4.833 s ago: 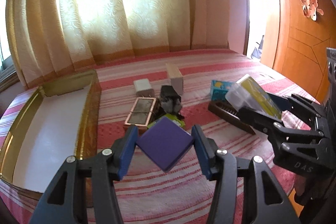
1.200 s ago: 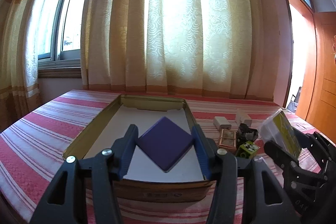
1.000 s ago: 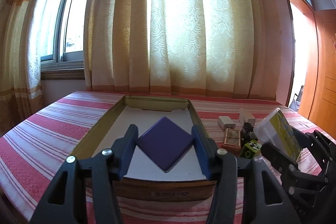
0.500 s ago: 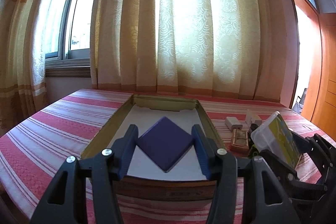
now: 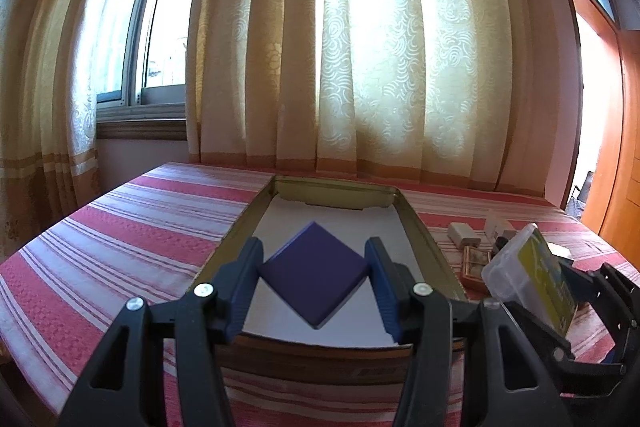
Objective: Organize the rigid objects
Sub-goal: 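Carry the purple block and floss box over the gold tin tray with both grippers, then lower both items into the tin tray and open both grippers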
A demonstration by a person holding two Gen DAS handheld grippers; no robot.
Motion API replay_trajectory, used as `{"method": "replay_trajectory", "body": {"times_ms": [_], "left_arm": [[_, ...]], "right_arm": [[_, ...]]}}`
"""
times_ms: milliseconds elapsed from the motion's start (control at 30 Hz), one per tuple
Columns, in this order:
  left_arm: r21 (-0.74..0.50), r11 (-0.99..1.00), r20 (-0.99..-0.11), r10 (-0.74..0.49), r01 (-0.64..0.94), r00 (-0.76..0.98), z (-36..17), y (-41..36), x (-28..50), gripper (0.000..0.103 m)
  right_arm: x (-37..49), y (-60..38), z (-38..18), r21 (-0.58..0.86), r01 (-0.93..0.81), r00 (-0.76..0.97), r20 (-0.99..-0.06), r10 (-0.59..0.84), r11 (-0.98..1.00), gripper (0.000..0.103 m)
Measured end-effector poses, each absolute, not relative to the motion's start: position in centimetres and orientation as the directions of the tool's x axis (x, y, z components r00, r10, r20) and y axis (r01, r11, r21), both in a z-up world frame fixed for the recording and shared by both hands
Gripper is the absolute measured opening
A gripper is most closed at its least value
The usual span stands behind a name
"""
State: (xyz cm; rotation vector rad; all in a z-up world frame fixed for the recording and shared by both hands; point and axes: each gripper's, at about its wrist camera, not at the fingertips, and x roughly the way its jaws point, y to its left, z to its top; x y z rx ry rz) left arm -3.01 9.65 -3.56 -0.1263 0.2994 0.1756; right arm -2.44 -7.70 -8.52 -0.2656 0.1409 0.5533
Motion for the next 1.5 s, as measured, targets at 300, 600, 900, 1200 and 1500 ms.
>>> {"method": "replay_trajectory", "body": {"times_ms": [300,600,900,1200,1500], "left_arm": [[-0.089,0.978,-0.358,0.145,-0.188,0.922,-3.2,10.7,-1.9,0.053],[-0.105,0.988,-0.476,0.05,-0.113,0.878,-2.2,11.6,2.1,0.053],[-0.068,0.993,-0.566,0.046,-0.102,0.823,-1.8,12.2,7.2,0.053],[-0.028,0.99,-0.642,0.088,-0.138,0.762,-1.2,14.0,11.6,0.053],[0.003,0.989,-0.691,0.108,-0.147,0.714,-1.3,14.4,14.8,0.053]], "right_arm": [[-1.4,-6.8,-8.1,-0.172,-0.585,0.8,-0.283,0.529,0.793,0.056],[2.1,-5.3,-5.2,-0.044,-0.648,0.704,-0.415,0.576,0.76,0.056],[9.0,-2.6,-4.0,-0.054,-0.615,0.694,-0.509,0.509,0.786,0.056],[14.8,-0.7,-3.9,-0.074,-0.567,0.702,-0.565,0.433,0.821,0.056],[16.8,1.1,-5.0,-0.092,-0.57,0.685,-0.601,0.411,0.816,0.056]]}}
